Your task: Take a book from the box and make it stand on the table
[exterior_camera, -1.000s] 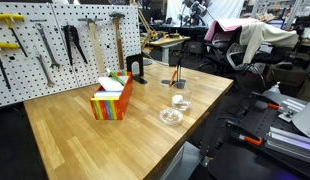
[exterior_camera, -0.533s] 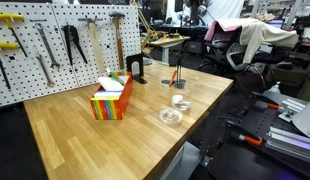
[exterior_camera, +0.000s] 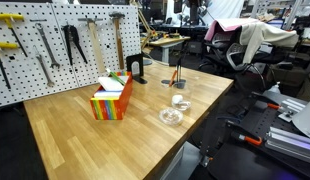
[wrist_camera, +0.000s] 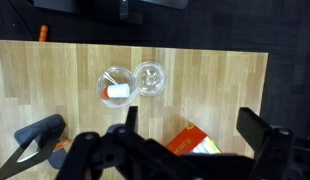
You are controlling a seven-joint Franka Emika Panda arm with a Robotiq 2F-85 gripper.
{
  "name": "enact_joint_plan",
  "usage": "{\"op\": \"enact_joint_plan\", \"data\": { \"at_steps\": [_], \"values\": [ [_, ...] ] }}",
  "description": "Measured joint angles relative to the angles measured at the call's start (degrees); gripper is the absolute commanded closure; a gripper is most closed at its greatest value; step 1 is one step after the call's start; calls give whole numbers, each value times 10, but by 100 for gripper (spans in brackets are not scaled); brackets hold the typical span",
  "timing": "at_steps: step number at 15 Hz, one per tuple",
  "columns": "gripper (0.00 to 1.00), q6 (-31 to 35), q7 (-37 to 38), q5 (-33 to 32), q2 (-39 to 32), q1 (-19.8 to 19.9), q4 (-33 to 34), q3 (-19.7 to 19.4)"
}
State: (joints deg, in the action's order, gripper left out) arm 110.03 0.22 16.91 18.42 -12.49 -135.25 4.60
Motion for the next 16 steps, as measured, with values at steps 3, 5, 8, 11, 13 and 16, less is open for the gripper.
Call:
{"op": "enact_joint_plan", "data": {
  "at_steps": [3, 5, 8, 11, 13, 16],
  "values": [
    [0, 0, 0, 0, 0, 0, 0, 0],
    [0, 4, 0, -2, -2, 0, 1, 1],
    [0, 19, -2, -4, -19, 2, 14, 1],
    [0, 28, -2, -4, -49, 2, 29, 1],
    [0, 34, -2, -3, -80, 2, 42, 1],
    [0, 49, -3, -4, -132, 2, 79, 1]
  ]
}}
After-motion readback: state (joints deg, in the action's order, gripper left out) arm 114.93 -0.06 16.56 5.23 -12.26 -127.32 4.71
